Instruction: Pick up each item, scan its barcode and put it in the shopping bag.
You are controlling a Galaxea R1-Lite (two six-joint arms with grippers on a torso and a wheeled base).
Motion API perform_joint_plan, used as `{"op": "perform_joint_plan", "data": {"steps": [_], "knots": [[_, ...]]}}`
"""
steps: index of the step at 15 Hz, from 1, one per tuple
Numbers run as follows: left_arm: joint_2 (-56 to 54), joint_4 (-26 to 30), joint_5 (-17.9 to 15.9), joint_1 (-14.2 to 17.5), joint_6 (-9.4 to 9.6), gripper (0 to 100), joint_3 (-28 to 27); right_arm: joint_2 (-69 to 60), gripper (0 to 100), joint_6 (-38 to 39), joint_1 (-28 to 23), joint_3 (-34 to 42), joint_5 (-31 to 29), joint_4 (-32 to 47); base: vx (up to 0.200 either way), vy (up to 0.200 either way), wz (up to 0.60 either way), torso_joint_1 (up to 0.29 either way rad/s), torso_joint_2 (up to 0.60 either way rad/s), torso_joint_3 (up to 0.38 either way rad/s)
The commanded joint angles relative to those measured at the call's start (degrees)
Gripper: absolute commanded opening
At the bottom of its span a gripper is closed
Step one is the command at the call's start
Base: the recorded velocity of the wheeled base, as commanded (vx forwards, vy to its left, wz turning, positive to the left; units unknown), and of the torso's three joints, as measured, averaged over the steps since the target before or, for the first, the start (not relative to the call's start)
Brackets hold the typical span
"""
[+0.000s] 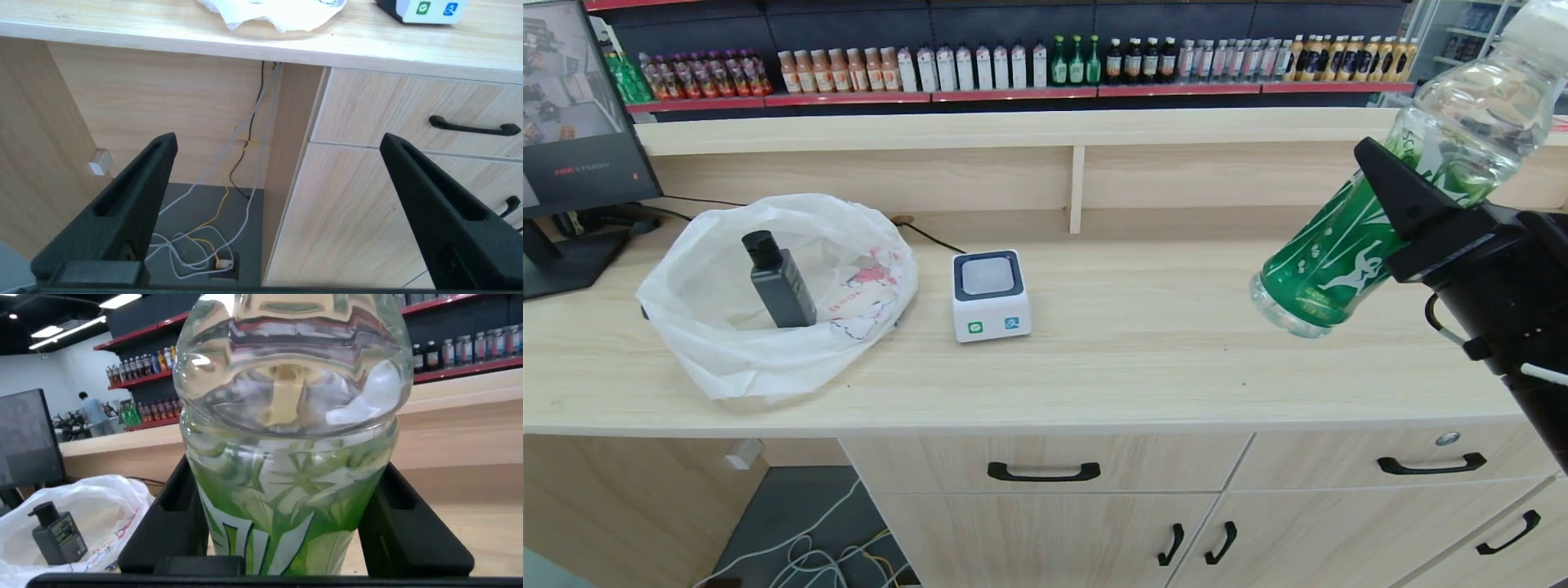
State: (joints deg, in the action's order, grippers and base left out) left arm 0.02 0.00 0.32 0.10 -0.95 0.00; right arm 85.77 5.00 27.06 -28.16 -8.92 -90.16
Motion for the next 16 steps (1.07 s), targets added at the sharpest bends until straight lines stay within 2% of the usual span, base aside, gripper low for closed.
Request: {"op": "perform_joint_plan", "data": {"steps": [1, 13, 16], "knots": [[0.0, 0.0, 0.0, 0.0, -0.02, 100, 0.0, 0.4, 0, 0.0, 0.0, 0.5, 0.0, 0.2, 0.0, 0.2, 0.0, 0.022, 0.01, 0.002], [0.0, 0.0, 0.0, 0.0, 0.07, 100, 0.0, 2.1, 0, 1.9, -0.3, -0.8, 0.1, 0.2, 0.0, 0.2, 0.0, 0.002, 0.0, 0.001], [0.0, 0.0, 0.0, 0.0, 0.25, 100, 0.0, 2.6, 0, 3.6, 0.0, -0.9, 0.1, 0.2, 0.0, 0.0, 0.0, 0.0, 0.0, 0.0]]}}
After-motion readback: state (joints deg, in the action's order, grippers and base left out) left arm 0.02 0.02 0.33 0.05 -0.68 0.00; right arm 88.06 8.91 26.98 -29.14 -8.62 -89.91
